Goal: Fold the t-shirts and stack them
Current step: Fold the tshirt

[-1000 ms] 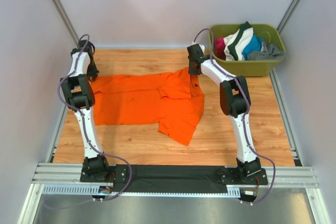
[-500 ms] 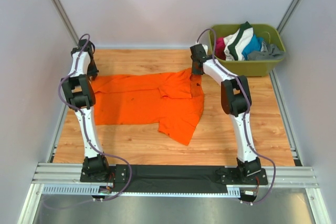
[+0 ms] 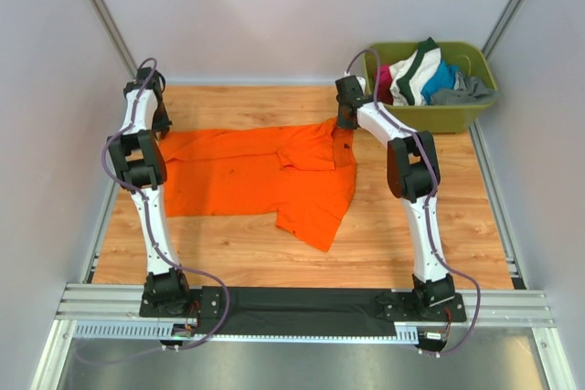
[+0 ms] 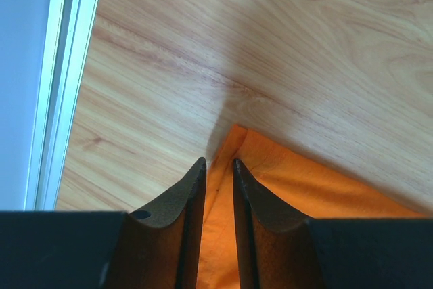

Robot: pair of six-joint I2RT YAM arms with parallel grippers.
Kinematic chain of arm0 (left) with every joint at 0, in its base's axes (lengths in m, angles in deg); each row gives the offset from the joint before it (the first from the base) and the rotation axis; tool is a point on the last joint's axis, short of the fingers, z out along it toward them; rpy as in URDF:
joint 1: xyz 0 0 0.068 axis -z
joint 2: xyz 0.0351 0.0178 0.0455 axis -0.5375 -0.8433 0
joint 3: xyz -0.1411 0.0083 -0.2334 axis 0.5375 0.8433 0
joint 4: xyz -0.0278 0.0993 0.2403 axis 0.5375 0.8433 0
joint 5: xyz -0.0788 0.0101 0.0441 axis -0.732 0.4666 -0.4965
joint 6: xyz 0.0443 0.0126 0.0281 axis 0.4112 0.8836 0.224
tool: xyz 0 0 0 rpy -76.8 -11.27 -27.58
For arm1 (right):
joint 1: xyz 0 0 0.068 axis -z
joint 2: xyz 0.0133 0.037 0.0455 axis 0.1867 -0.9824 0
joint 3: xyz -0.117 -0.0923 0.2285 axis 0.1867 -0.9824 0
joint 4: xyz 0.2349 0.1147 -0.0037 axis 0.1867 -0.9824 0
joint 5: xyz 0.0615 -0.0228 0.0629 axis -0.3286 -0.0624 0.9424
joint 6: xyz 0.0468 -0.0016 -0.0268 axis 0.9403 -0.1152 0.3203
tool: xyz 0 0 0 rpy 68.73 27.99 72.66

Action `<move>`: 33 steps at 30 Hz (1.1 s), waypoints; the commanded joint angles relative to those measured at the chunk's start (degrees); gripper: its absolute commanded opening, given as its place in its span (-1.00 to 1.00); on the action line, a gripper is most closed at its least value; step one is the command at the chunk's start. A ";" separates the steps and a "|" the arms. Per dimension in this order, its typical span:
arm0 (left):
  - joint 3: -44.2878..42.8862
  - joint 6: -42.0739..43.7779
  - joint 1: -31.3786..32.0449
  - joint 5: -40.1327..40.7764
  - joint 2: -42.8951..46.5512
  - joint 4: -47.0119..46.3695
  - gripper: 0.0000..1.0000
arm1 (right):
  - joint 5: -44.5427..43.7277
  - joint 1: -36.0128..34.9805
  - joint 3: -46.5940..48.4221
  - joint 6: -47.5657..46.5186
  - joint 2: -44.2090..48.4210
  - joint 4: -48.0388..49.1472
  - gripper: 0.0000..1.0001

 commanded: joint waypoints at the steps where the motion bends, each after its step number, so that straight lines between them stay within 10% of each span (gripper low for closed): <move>1: -2.71 1.83 -0.34 -0.39 -1.17 -0.10 -0.41 | 1.84 0.51 -0.89 -1.19 0.37 0.10 -0.99; 8: -2.62 3.94 1.24 -9.62 4.96 -4.66 -0.36 | 10.01 0.33 1.31 -0.05 7.31 2.73 -0.82; 18: -1.57 3.86 4.67 -13.49 20.79 -8.19 0.36 | 18.37 0.33 4.58 3.73 14.70 2.12 -0.04; 33: 33.88 -13.26 -1.12 -16.03 40.65 -8.26 0.51 | 22.68 -0.72 -24.69 13.04 27.78 4.23 0.14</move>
